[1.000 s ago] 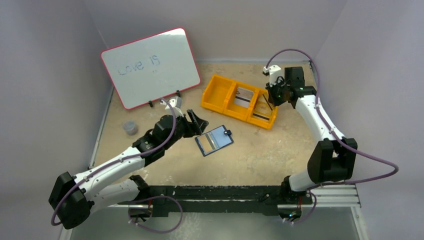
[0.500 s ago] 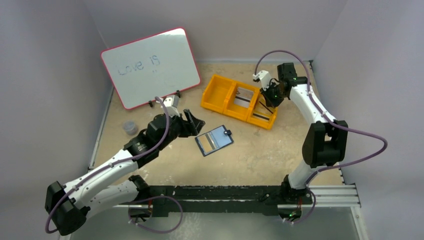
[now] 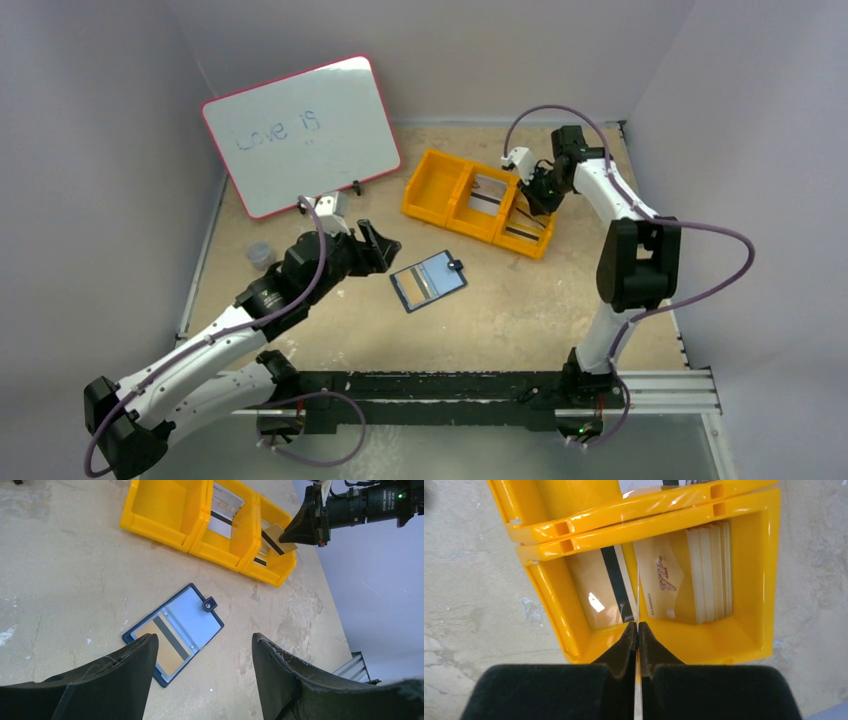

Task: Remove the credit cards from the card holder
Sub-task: Place the credit card in the storage box.

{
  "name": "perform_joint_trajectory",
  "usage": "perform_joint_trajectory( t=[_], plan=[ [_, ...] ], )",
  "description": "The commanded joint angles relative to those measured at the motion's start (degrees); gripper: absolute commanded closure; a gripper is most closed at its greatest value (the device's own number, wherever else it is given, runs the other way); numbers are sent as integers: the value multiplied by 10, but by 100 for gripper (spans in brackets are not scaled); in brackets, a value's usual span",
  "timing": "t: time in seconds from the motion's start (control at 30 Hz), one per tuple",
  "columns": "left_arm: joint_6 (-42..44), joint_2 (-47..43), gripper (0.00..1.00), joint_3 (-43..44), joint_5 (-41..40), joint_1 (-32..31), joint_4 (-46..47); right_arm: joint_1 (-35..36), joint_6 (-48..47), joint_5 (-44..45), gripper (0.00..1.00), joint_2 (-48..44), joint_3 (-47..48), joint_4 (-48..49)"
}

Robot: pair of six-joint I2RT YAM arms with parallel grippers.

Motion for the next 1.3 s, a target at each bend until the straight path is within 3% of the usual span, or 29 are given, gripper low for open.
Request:
perform_joint_trajectory(
  t=[0.0,0.27,0.97,1.2,1.27],
  plan=[
    [25,-15,32,42,-21,3,-15,-3,-56,-29,100,20,49,-40],
    [37,-31,32,66,-38,3,-51,-3,-124,-6,100,55,64,-53],
    [30,-52,31,57,-49,2,-57,-3,-122,1,97,114,118,-63],
    [28,-57,32,52,-49,2,-55,0,-120,-8,87,99,109,-38],
    [26,-53,32,53,-43,3,-53,1,-116,-4,79,97,110,-35]
  ],
)
